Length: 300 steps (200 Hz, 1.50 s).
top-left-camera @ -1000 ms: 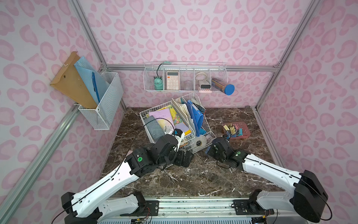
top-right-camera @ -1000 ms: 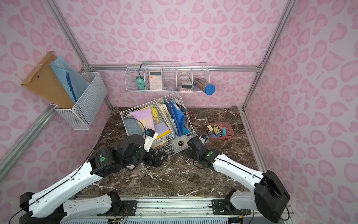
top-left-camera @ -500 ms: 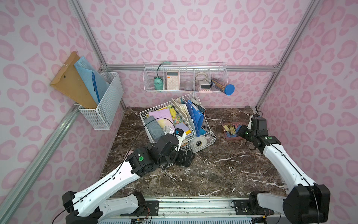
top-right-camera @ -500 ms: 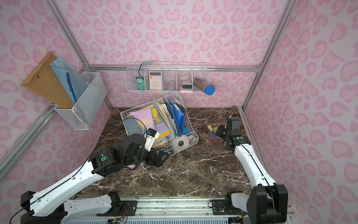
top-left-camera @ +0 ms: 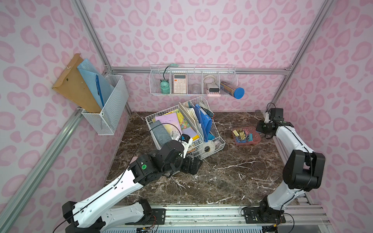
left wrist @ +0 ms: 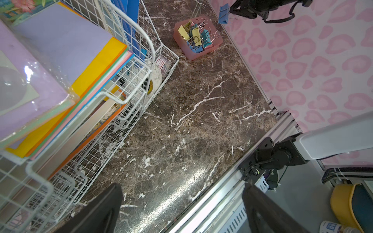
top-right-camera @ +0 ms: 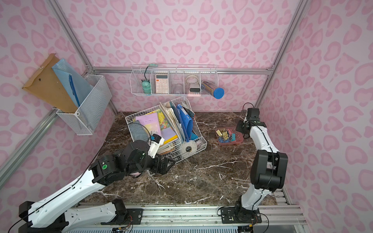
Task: Put the binder clips in the storage box
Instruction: Place the binder clip in the storage box.
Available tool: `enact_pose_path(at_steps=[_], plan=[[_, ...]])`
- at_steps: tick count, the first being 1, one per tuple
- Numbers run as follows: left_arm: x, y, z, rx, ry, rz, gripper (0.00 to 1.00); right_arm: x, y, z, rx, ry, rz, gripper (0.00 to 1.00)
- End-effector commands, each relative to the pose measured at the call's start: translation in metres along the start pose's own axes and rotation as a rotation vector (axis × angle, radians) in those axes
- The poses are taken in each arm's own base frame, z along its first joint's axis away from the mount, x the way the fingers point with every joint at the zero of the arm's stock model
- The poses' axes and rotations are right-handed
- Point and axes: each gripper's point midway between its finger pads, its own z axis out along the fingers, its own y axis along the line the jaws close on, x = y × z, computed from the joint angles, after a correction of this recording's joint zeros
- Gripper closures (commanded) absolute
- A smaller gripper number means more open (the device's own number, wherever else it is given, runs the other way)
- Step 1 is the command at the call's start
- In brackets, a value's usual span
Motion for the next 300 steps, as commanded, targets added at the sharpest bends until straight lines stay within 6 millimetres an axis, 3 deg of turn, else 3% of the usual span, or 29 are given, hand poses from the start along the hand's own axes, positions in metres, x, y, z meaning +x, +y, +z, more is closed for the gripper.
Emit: enact_pose_path(at_steps=[1, 49, 97, 131, 189, 214, 247, 262, 273, 287, 300], plan=[[-0.002, 0.000, -0.002, 0.000, -0.016, 0.009, 0.02, 0.003, -0.010, 0.018, 0.049, 0.060, -0.055, 1.00], [-0.004, 0.002, -0.004, -0.007, -0.027, 0.004, 0.02, 0.012, -0.009, 0.045, 0.041, 0.136, -0.073, 1.00], [-0.004, -0.001, 0.001, 0.002, -0.024, -0.001, 0.02, 0.030, -0.005, 0.047, 0.020, 0.165, -0.091, 1.00], [-0.003, -0.001, 0.002, 0.009, -0.020, 0.001, 0.02, 0.046, 0.001, 0.058, -0.021, 0.225, -0.089, 1.00], [-0.001, 0.003, 0.000, -0.005, -0.027, 0.001, 0.02, 0.041, 0.003, 0.061, -0.019, 0.234, -0.066, 0.74], [0.002, 0.005, 0.000, -0.007, -0.027, 0.001, 0.02, 0.024, -0.001, 0.046, 0.018, 0.178, -0.045, 0.67], [0.001, 0.004, -0.008, 0.000, -0.061, 0.059, 0.04, 0.001, -0.016, 0.015, 0.121, 0.083, -0.002, 0.49], [0.000, 0.014, -0.014, -0.040, -0.093, 0.073, 0.04, -0.009, -0.016, -0.006, 0.127, 0.022, 0.008, 0.31], [-0.001, 0.021, -0.020, -0.074, -0.118, 0.086, 0.05, -0.017, -0.013, -0.026, 0.112, -0.046, 0.016, 0.01], [-0.004, 0.038, -0.033, -0.157, -0.165, 0.079, 0.05, -0.025, -0.004, -0.056, 0.058, -0.157, 0.029, 0.00], [-0.009, 0.061, -0.048, -0.279, -0.227, 0.073, 0.04, -0.015, -0.002, -0.082, 0.034, -0.261, 0.048, 0.00]])
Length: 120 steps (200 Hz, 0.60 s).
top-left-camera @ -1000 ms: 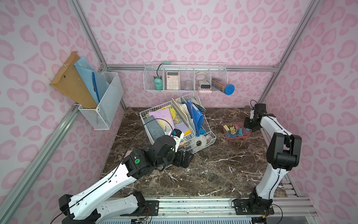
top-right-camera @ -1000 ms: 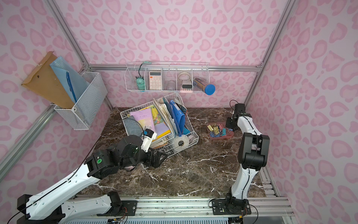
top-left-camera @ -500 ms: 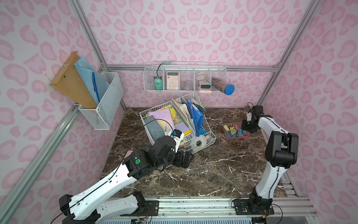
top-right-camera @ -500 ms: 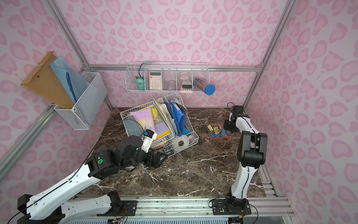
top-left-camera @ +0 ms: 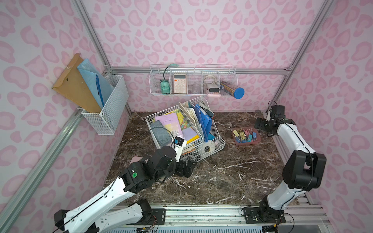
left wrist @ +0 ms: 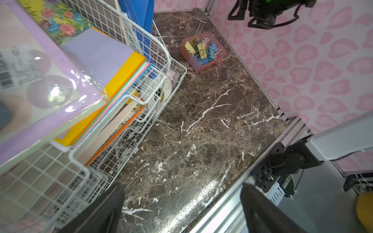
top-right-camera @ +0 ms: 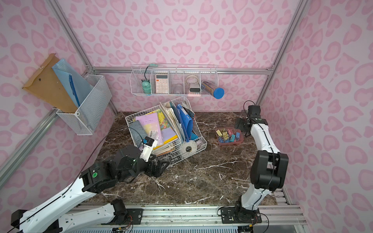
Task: Put the binder clips in the storage box
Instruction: Place the binder clip in the storage box, then reset both arms
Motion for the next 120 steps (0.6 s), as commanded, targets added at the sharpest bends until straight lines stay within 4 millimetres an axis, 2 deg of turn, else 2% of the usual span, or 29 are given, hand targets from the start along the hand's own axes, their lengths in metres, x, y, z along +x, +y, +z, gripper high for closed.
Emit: enact_pose_path(at_steps=[1, 14, 29, 42, 48, 53, 68, 83, 96, 107, 120], plan=[[-0.009, 0.043, -0.018, -0.223, -0.090, 0.030, 0.04, -0.012, 0.004, -0.041, -0.038, -0.206, 0.051, 0.00], [-0.014, 0.077, -0.039, -0.399, -0.177, 0.021, 0.03, -0.006, 0.002, -0.072, -0.031, -0.355, 0.060, 0.00], [-0.018, 0.122, -0.073, -0.649, -0.301, 0.005, 0.02, 0.012, -0.002, -0.103, -0.007, -0.537, 0.065, 0.00], [-0.018, 0.147, -0.096, -0.792, -0.393, 0.020, 0.02, 0.028, -0.003, -0.124, -0.016, -0.689, 0.061, 0.01], [-0.019, 0.156, -0.104, -0.842, -0.449, 0.018, 0.02, 0.044, -0.006, -0.125, -0.014, -0.737, 0.050, 0.01], [-0.019, 0.162, -0.107, -0.876, -0.481, 0.031, 0.02, 0.049, -0.006, -0.133, -0.024, -0.803, 0.050, 0.00], [-0.022, 0.176, -0.107, -0.938, -0.581, 0.070, 0.03, 0.082, -0.016, -0.128, -0.001, -0.874, 0.059, 0.00], [-0.018, 0.195, -0.102, -0.976, -0.617, 0.040, 0.02, 0.106, -0.019, -0.111, 0.002, -0.853, 0.035, 0.00], [-0.008, 0.220, -0.088, -1.013, -0.578, -0.007, 0.02, 0.117, -0.017, -0.097, 0.010, -0.809, -0.001, 0.00], [0.001, 0.240, -0.065, -0.998, -0.517, -0.022, 0.02, 0.121, -0.013, -0.089, 0.024, -0.788, -0.056, 0.00], [0.013, 0.274, -0.054, -1.056, -0.503, -0.113, 0.02, 0.124, -0.009, -0.080, 0.039, -0.782, -0.115, 0.00]])
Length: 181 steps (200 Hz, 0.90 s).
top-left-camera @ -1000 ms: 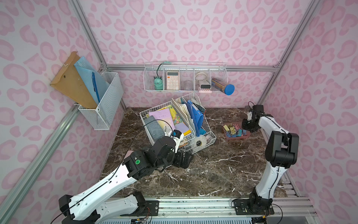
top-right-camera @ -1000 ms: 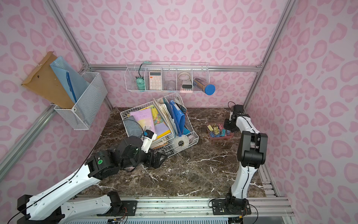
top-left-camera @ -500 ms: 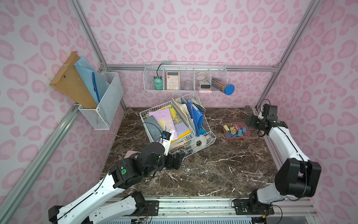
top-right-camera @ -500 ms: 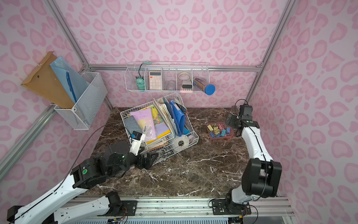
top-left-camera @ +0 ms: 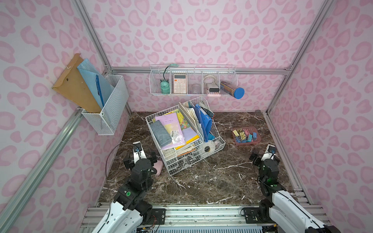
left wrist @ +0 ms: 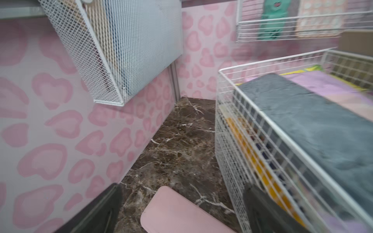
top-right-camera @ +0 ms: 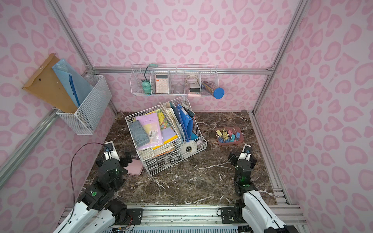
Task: Put the binder clips in the storage box
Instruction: Reset both arms
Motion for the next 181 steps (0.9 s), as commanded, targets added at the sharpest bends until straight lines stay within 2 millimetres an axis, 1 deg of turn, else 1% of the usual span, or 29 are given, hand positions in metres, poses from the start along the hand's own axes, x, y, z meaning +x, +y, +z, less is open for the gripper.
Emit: enact_pose_path(at_steps=[1, 4, 10, 19, 27, 40, 47, 53, 69, 81, 94, 107, 118, 126, 135, 144, 145, 147, 155, 160, 169, 177, 181], plan=[[0.006, -0.006, 0.037, 0.008, -0.012, -0.104, 0.02, -0.024, 0.005, 0.004, 0.005, -0.129, -0.047, 0.00], [0.007, -0.001, 0.043, -0.017, -0.013, -0.125, 0.02, -0.023, 0.006, 0.005, 0.001, -0.129, -0.057, 0.00], [0.017, 0.005, 0.055, -0.056, 0.015, -0.146, 0.02, -0.021, 0.010, 0.008, -0.011, -0.127, -0.074, 0.00], [0.028, 0.011, 0.071, -0.080, 0.060, -0.173, 0.02, -0.018, 0.017, 0.014, -0.039, -0.127, -0.097, 0.00], [0.036, 0.016, 0.083, -0.101, 0.088, -0.193, 0.02, -0.010, 0.022, 0.020, -0.056, -0.109, -0.119, 0.00], [0.043, 0.024, 0.097, -0.133, 0.105, -0.204, 0.02, -0.014, 0.026, 0.027, -0.040, -0.144, -0.133, 0.00], [0.047, 0.024, 0.102, -0.123, 0.102, -0.199, 0.02, -0.018, 0.027, 0.030, -0.021, -0.163, -0.129, 0.00], [0.048, 0.021, 0.106, -0.096, 0.086, -0.201, 0.02, -0.020, 0.028, 0.033, -0.021, -0.169, -0.135, 0.00], [0.058, 0.018, 0.114, -0.040, 0.077, -0.221, 0.02, -0.018, 0.031, 0.045, 0.001, -0.150, -0.184, 0.01], [0.064, 0.015, 0.121, -0.008, 0.087, -0.228, 0.03, -0.015, 0.031, 0.047, -0.007, -0.166, -0.191, 0.01], [0.067, 0.005, 0.128, 0.046, 0.098, -0.190, 0.03, -0.020, 0.028, 0.042, -0.005, -0.228, -0.182, 0.01], [0.070, -0.011, 0.135, 0.121, 0.121, -0.151, 0.03, -0.014, 0.029, 0.044, -0.024, -0.188, -0.174, 0.01], [0.068, -0.023, 0.141, 0.179, 0.137, -0.113, 0.05, -0.010, 0.029, 0.046, -0.082, -0.166, -0.152, 0.00], [0.070, -0.028, 0.143, 0.203, 0.171, -0.109, 0.05, -0.004, 0.026, 0.048, -0.126, -0.159, -0.117, 0.01], [0.067, -0.031, 0.144, 0.226, 0.155, -0.102, 0.05, -0.011, 0.018, 0.048, -0.134, -0.220, -0.086, 0.00], [0.063, -0.034, 0.144, 0.246, 0.126, -0.110, 0.05, -0.001, 0.015, 0.055, -0.121, -0.141, -0.073, 0.00], [0.063, -0.035, 0.144, 0.249, 0.126, -0.110, 0.05, -0.003, 0.015, 0.056, -0.122, -0.142, -0.070, 0.00], [0.062, -0.036, 0.145, 0.253, 0.124, -0.109, 0.05, 0.002, 0.015, 0.060, -0.118, -0.108, -0.070, 0.00], [0.064, -0.039, 0.145, 0.268, 0.141, -0.104, 0.06, 0.000, 0.011, 0.068, -0.084, -0.099, -0.059, 0.00], [0.064, -0.041, 0.146, 0.279, 0.148, -0.102, 0.07, -0.001, 0.014, 0.066, -0.090, -0.123, -0.080, 0.00], [0.066, -0.044, 0.145, 0.300, 0.164, -0.106, 0.07, -0.004, 0.012, 0.060, -0.062, -0.157, -0.084, 0.00], [0.067, -0.046, 0.142, 0.311, 0.180, -0.110, 0.07, -0.001, 0.014, 0.064, -0.065, -0.129, -0.087, 0.00], [0.071, -0.045, 0.141, 0.306, 0.204, -0.115, 0.07, 0.000, 0.014, 0.066, -0.060, -0.116, -0.085, 0.00]])
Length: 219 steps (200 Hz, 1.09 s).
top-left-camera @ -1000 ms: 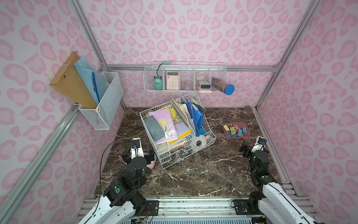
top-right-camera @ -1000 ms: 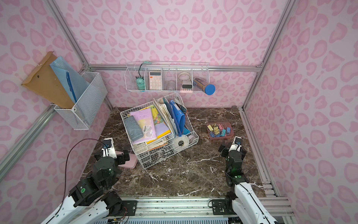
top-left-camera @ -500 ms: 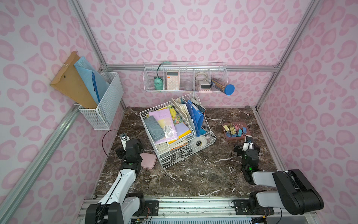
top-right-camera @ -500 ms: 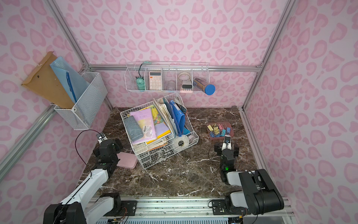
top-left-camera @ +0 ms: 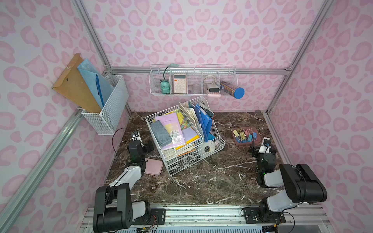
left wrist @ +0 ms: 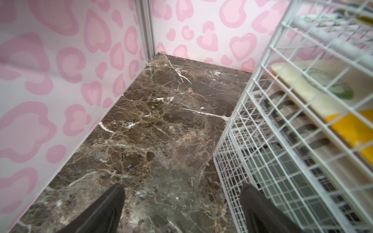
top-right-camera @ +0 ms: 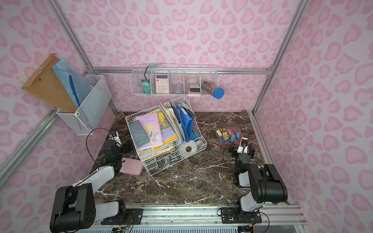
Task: Put the binder clips in the storage box
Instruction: Reset both arms
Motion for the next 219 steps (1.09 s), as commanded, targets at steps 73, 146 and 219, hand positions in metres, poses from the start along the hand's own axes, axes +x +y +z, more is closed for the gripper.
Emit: enact_pose_path(at_steps=[73, 146, 219], plan=[[0.029, -0.014, 0.019, 0.074, 0.070, -0.023, 0.07, 0.000, 0.003, 0.002, 0.002, 0.005, 0.021, 0.00], [0.050, -0.033, 0.031, 0.174, 0.065, 0.009, 0.03, 0.000, 0.003, 0.002, 0.003, 0.001, 0.020, 0.00], [0.049, -0.023, 0.034, 0.124, 0.064, -0.022, 0.01, 0.000, 0.002, 0.002, 0.004, 0.000, 0.020, 0.00]])
